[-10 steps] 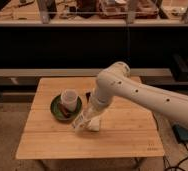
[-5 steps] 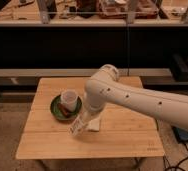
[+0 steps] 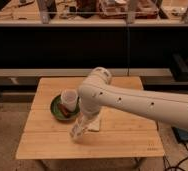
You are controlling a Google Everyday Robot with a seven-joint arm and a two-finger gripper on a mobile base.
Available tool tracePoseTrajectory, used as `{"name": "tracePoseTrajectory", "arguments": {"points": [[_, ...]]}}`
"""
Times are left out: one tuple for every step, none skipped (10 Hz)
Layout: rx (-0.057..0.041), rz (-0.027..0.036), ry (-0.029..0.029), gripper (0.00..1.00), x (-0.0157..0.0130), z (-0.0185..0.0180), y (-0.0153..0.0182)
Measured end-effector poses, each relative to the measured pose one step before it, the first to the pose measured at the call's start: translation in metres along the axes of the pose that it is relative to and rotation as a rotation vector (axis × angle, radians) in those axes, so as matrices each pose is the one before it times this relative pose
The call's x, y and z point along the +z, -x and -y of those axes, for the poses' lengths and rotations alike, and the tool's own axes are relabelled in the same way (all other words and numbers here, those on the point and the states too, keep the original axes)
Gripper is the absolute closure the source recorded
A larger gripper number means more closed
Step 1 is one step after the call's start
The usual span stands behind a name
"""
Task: Stand the bottle upright
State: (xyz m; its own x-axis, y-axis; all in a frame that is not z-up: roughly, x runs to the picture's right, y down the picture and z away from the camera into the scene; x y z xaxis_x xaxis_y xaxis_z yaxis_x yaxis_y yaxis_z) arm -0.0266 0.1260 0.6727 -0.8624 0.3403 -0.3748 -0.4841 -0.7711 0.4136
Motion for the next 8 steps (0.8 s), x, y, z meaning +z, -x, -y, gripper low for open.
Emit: {"name": "tracePoseTrajectory", "arguments": {"points": [[-0.00139,0.00606,-0.00818,0.46,0.00346,0.00096,-0.00053],[0.00316,0.00682,-0.00699,0.36,0.00326,0.00080,0.00117],[0.00830,0.00831,-0.00335,0.32,0.00236,0.00010,0.00290],[0.00540,0.00574,-0.00117,0.32,0.00138,-0.00050,0.00175],[0.00266,0.00536,-0.00137,0.32,0.00068,-0.00028,0.00099],[0.00145,0.00560,-0.00199,0.32,0.00102,-0.00035,0.00026],[0.00045,0.00243,-0.00227,0.32,0.00055,-0.00010,-0.00032],[0.00028,-0.00128,-0.00168,0.32,0.00068,-0.00049,-0.00116]]}}
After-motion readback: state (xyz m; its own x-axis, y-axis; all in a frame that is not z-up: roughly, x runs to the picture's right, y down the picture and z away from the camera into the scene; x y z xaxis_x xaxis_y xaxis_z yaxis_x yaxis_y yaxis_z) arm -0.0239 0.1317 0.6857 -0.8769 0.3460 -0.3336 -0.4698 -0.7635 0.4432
